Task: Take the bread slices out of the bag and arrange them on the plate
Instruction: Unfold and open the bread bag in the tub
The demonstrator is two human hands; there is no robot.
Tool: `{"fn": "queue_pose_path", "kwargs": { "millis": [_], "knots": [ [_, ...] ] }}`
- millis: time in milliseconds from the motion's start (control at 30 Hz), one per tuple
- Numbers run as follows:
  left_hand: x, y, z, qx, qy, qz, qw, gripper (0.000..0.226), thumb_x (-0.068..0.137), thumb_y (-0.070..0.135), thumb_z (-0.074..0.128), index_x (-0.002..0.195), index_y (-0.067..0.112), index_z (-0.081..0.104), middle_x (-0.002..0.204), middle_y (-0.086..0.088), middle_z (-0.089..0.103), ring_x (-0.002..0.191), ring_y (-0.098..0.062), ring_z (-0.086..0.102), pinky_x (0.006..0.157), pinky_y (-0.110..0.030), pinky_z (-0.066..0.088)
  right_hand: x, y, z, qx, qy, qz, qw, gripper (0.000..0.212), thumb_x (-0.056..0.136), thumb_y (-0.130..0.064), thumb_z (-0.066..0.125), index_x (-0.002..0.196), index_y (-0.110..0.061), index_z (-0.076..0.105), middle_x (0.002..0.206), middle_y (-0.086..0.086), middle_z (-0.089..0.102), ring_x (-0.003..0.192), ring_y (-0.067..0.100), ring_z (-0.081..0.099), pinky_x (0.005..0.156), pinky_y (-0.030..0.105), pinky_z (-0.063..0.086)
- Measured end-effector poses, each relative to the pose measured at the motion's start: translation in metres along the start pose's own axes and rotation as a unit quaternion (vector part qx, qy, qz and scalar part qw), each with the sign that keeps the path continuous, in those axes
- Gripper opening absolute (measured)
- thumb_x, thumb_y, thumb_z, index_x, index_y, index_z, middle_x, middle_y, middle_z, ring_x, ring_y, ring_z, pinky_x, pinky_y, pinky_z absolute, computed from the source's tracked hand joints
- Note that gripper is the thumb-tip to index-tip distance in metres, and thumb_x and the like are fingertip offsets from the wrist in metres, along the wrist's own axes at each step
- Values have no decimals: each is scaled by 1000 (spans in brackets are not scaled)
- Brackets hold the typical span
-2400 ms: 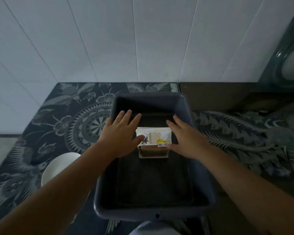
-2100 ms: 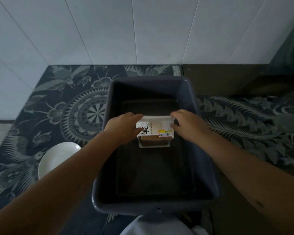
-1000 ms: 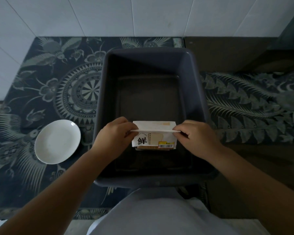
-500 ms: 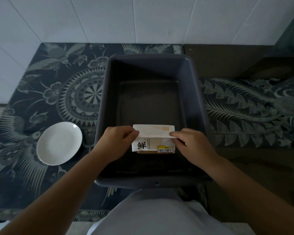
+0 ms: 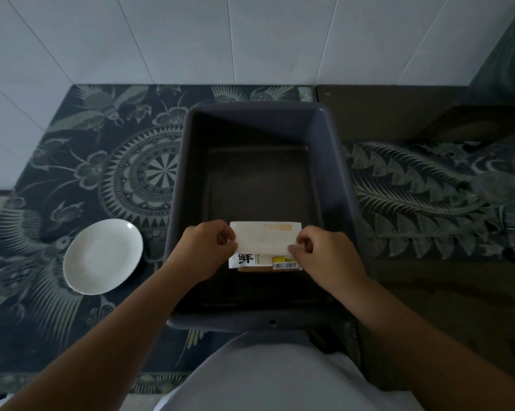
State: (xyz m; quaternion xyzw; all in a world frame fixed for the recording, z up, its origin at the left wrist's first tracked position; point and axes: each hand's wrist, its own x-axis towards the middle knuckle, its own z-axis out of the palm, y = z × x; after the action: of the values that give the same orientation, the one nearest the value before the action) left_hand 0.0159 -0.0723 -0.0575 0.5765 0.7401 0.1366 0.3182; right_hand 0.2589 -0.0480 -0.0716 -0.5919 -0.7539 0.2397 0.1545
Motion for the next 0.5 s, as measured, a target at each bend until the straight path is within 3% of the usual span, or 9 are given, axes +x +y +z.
{"fn": "queue_pose_path", "kwargs": {
  "millis": [133,300,433,500],
  "knots": [
    [-1,4,1,21,8,12,1000,12,85,23,67,96,23,69,81,8,64,73,-8,61,58,-19,48,-2,-4,1,-52,3,-6,999,14,90,-36,64,94,-23,61,85,-4,72,68,13,68,55,35,59],
    [-4,6,4,25,29,18,999,10,83,24,68,93,23,68,77,12,62,68,-6,60,52,-19,44,-4,-6,2,-110,12,-21,994,13,90,-35,59,89,-24,54,76,-3,69,59,15,63,51,36,56],
    [-6,4,4,7,50,21,999,7,81,24,70,87,25,67,73,13,63,66,-3,60,54,-20,47,-3,-5,4,-107,25,-27,994,18,88,-33,62,82,-26,46,69,-7,64,53,12,57,40,25,40],
    [-6,3,4,-7,57,24,998,7,81,23,71,84,27,65,71,13,63,65,-2,60,53,-18,46,-3,-5,5,-94,26,-20,995,20,88,-33,62,81,-26,45,70,-7,63,54,13,58,41,26,42]
  ]
}}
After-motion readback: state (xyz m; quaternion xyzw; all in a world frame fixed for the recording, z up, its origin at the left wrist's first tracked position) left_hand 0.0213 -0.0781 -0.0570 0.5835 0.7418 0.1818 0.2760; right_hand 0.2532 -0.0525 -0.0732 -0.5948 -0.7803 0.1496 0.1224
